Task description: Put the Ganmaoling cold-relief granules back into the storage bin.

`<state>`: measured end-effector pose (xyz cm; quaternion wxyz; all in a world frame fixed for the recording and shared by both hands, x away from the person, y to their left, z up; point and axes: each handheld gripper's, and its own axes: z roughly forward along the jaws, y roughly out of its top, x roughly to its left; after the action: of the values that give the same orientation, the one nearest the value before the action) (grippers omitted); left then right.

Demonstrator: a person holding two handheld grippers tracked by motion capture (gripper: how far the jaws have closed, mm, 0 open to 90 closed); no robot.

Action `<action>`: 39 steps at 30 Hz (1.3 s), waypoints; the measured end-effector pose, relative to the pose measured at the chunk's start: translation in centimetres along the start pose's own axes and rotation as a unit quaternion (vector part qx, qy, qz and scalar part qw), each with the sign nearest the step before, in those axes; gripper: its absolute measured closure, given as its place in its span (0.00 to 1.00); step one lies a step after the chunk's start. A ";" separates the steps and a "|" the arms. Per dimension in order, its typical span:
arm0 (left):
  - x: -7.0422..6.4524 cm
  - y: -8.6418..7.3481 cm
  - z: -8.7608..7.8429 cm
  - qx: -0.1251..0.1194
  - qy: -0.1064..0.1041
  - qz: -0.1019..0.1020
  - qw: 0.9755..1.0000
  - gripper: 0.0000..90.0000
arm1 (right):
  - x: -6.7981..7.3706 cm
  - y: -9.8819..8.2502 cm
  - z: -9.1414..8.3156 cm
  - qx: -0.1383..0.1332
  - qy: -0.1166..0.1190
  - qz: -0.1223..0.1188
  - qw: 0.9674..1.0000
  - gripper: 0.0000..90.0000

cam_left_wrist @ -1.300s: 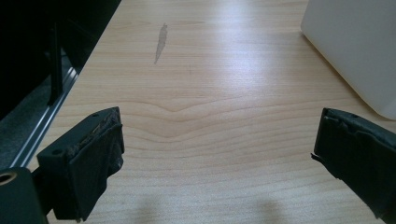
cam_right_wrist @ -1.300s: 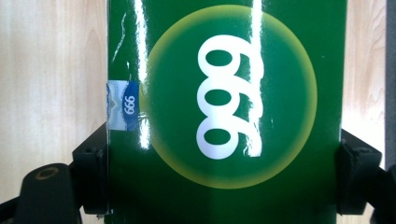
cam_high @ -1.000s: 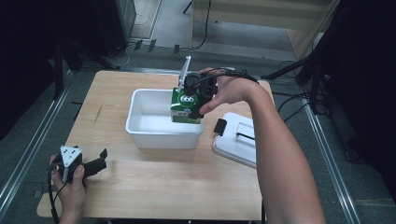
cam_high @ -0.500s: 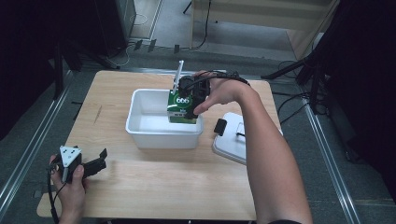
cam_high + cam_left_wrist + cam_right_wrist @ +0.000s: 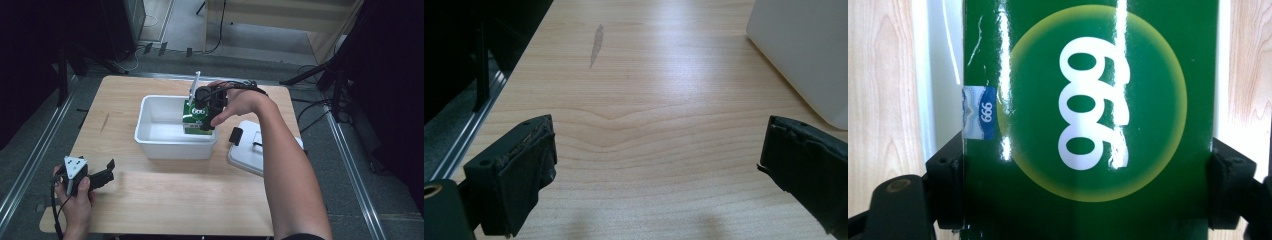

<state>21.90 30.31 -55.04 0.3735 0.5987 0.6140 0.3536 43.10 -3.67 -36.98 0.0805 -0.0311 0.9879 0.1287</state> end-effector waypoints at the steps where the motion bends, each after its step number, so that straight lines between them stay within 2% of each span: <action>1: 0.0 0.0 0.0 -0.001 0.000 0.000 1.000 0.03 | 0.0 -0.1 0.1 -0.002 0.001 -0.001 1.000 0.18; 6: 0.0 0.0 0.0 0.000 0.001 0.001 1.000 0.03 | 0.1 -0.5 0.6 -0.008 -0.004 -0.006 1.000 0.18; 10: 0.0 0.0 0.1 -0.002 0.002 0.000 1.000 0.03 | 0.3 -0.8 0.8 -0.002 -0.003 0.002 1.000 0.18; 11: 0.0 0.0 0.1 -0.002 0.002 0.000 1.000 0.03 | 0.2 -0.8 1.0 -0.008 -0.002 -0.007 1.000 0.18; 13: -0.1 0.0 0.1 -0.002 0.003 0.000 1.000 0.03 | 0.2 -0.8 1.1 -0.006 -0.003 -0.012 1.000 0.18; 15: -0.1 0.0 0.1 -0.003 0.003 0.000 1.000 0.03 | 0.3 -0.9 1.3 -0.005 -0.002 -0.011 1.000 0.18; 16: -0.1 0.0 0.1 -0.003 0.003 0.000 1.000 0.03 | 0.4 -0.9 1.4 -0.003 -0.001 -0.004 1.000 0.18; 17: -0.1 0.0 0.1 -0.003 0.003 0.000 1.000 0.03 | 0.3 -0.9 1.6 -0.009 0.000 -0.014 1.000 0.18; 20: -0.1 0.0 0.1 -0.003 0.002 0.000 1.000 0.03 | 0.3 -1.1 1.9 -0.011 0.002 -0.016 1.000 0.18; 23: -0.1 0.0 0.1 -0.002 0.002 0.000 1.000 0.03 | 0.4 -1.2 2.2 -0.006 0.003 -0.006 1.000 0.18; 24: -0.1 0.0 0.1 -0.001 0.002 0.001 1.000 0.03 | 0.3 -1.2 2.4 -0.010 0.005 -0.013 1.000 0.18; 31: -0.2 0.0 0.1 -0.001 0.004 0.002 1.000 0.03 | 0.3 -1.3 3.4 0.000 0.010 -0.007 1.000 0.18; 33: -0.2 0.0 0.1 -0.002 0.004 0.002 1.000 0.03 | 0.1 -1.3 3.6 -0.003 0.011 -0.014 1.000 0.18; 38: -0.1 0.0 0.1 -0.001 0.003 0.001 1.000 0.03 | 0.1 -1.2 3.9 0.007 0.013 -0.002 1.000 0.18; 39: -0.1 0.0 0.1 -0.001 0.002 0.001 1.000 0.03 | 0.0 -1.2 4.0 0.005 0.015 -0.006 1.000 0.18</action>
<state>21.96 30.18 -55.08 0.3727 0.5978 0.6139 0.3562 43.78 -3.75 -41.13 0.0670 -0.0388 0.9894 0.1232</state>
